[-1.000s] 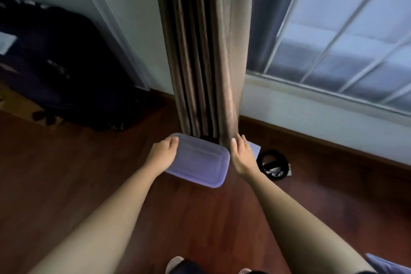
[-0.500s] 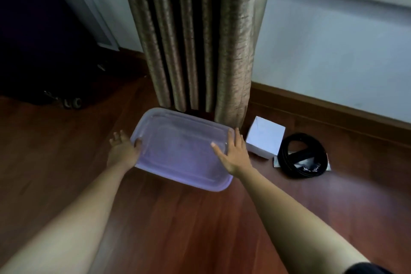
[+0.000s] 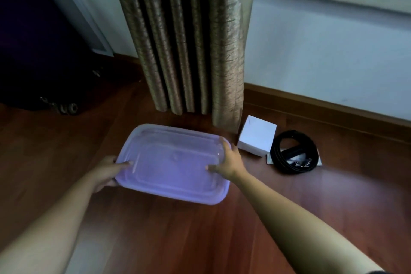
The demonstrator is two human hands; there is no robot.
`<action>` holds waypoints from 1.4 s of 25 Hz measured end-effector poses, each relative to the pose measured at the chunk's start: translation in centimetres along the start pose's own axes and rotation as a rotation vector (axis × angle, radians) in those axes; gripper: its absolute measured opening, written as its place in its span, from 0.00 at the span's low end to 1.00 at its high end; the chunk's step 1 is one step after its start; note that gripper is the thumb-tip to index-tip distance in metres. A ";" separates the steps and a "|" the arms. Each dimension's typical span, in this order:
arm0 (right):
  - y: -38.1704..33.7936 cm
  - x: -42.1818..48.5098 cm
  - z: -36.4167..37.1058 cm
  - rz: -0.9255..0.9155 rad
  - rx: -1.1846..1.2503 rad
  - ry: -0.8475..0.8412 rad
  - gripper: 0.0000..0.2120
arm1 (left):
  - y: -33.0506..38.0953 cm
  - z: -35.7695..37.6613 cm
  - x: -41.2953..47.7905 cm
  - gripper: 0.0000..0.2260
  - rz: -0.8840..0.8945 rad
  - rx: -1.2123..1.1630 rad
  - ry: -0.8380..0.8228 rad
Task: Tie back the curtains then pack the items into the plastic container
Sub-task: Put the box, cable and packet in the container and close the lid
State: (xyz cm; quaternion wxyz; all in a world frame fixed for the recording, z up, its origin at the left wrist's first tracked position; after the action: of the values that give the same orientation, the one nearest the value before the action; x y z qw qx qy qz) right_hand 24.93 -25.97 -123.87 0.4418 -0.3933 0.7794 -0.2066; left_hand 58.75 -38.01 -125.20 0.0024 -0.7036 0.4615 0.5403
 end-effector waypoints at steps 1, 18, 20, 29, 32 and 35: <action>0.6 -1.4 -0.2 -0.003 0.000 -0.013 0.51 | -0.6 -0.1 -0.3 0.27 -0.016 -0.010 -0.037; 23.8 -17.7 -14.5 0.145 0.164 0.283 0.47 | 3.0 27.3 -9.8 0.20 0.161 0.749 -0.742; 24.5 -17.9 -14.6 0.121 0.163 0.283 0.46 | 2.7 28.2 -10.6 0.19 0.204 0.705 -0.706; 26.3 -18.8 -14.3 0.056 0.302 0.386 0.46 | 4.4 27.5 -9.5 0.27 0.421 0.973 -0.331; 26.9 -19.3 -14.1 0.091 0.395 0.419 0.39 | 9.2 26.7 -10.0 0.29 0.614 0.970 0.034; 26.8 -19.5 -13.8 0.087 0.409 0.470 0.24 | 10.7 27.6 -10.5 0.23 0.654 0.800 0.108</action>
State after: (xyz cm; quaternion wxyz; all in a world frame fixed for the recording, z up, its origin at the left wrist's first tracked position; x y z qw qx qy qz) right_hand 7.48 5.43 -124.27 0.3278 -0.2040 0.8185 -0.4254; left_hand 30.92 -23.51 -123.43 0.0784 -0.4934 0.8272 0.2571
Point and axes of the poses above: each hand's wrist, its own x-axis towards the middle knuckle, its own z-axis out of the palm, y = z × x, the point moved 10 cm from there along x, towards the middle knuckle, and after that the axes turned 4 degrees about x, right-handed, at the moved point
